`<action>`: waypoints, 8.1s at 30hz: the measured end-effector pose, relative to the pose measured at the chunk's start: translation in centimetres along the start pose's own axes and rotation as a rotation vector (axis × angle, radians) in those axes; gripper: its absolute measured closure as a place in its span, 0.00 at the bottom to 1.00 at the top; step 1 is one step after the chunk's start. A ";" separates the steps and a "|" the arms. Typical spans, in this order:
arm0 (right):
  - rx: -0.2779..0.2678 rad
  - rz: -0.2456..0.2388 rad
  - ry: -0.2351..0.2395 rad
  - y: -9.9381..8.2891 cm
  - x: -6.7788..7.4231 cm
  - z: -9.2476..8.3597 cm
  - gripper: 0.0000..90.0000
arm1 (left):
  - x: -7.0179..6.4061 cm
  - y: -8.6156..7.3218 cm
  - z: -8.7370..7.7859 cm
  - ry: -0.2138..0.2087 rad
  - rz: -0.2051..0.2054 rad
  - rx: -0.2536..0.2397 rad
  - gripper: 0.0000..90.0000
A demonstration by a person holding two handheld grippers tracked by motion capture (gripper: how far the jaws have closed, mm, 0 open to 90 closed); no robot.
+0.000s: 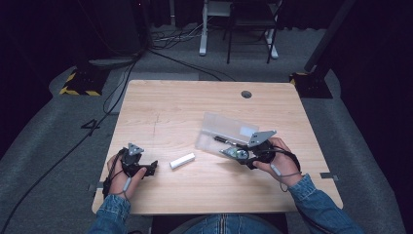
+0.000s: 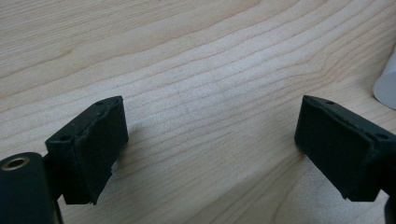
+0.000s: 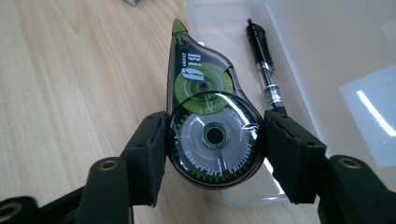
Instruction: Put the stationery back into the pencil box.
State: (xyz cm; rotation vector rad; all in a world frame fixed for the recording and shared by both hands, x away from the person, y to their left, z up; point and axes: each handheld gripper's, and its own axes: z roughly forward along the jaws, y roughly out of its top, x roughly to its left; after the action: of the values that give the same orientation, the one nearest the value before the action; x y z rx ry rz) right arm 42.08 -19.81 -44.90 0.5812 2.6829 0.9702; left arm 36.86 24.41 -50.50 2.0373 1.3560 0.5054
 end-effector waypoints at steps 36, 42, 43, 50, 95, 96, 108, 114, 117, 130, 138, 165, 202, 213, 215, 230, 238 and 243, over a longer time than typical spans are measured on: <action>0.060 0.032 0.008 -1.2 -2.9 1.4 0.47 | 0.0 0.0 0.0 0.000 0.000 0.000 0.11; 0.051 0.042 0.008 -1.2 -2.9 1.6 0.47 | 0.0 0.0 0.0 0.000 0.000 0.000 0.11; 0.051 0.042 0.008 -1.2 -2.9 1.6 0.47 | 0.0 0.0 0.0 0.000 0.000 0.000 0.11; 0.040 0.055 0.012 -1.2 -2.9 1.7 0.47 | 0.0 0.0 0.0 0.000 0.000 0.000 0.11; 0.033 0.049 0.036 -1.0 -2.3 1.7 0.38 | 0.0 0.0 0.0 0.000 0.000 0.000 0.11; 0.039 0.050 0.039 -1.0 -2.3 1.8 0.38 | 0.0 0.0 0.0 0.000 0.001 0.001 0.11; 0.006 0.014 0.054 -0.3 -1.3 1.4 0.38 | 0.0 0.0 0.0 0.000 0.000 0.000 0.11; 0.019 0.020 0.067 -0.5 -1.3 1.9 0.37 | 0.0 0.0 0.0 0.000 0.000 0.000 0.11; 0.022 0.021 0.067 -0.6 -1.3 1.9 0.37 | 0.0 0.0 0.0 0.000 0.000 0.000 0.11; 0.035 -0.004 0.059 -0.8 -1.2 2.5 0.29 | 0.0 0.0 0.0 0.000 0.000 0.000 0.11; 0.033 0.005 0.047 -0.9 -1.2 2.5 0.33 | 0.0 0.0 0.0 0.000 0.000 0.000 0.11; -0.026 -0.069 0.106 2.9 -0.4 6.1 0.39 | -0.2 -0.2 -0.2 -0.002 0.003 0.003 0.11; -0.042 -0.089 0.147 4.2 0.7 5.8 0.38 | -0.3 -0.4 -0.4 -0.004 0.002 0.005 0.10; -0.099 -0.091 0.161 6.7 1.6 5.5 0.38 | -0.2 -0.4 -0.4 -0.005 0.011 0.007 0.10; -0.105 -0.101 0.162 7.2 1.7 5.6 0.38 | -0.1 -0.4 -0.4 -0.005 0.015 0.007 0.10; -0.096 -0.133 0.178 10.1 3.2 7.5 0.38 | -0.1 -0.3 -0.3 -0.009 0.012 0.006 0.10; -0.067 -0.156 0.202 11.1 4.0 9.5 0.39 | -0.1 -0.4 -0.4 -0.009 0.013 0.007 0.10; -0.046 -0.163 0.217 11.4 4.4 10.7 0.39 | -0.2 -0.5 -0.5 -0.004 0.007 0.006 0.10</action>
State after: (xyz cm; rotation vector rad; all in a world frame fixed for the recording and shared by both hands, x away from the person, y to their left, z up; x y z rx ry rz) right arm 45.08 -3.83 -45.92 0.2550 2.8321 1.1018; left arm 36.16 24.49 -50.49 2.0474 1.3497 0.5006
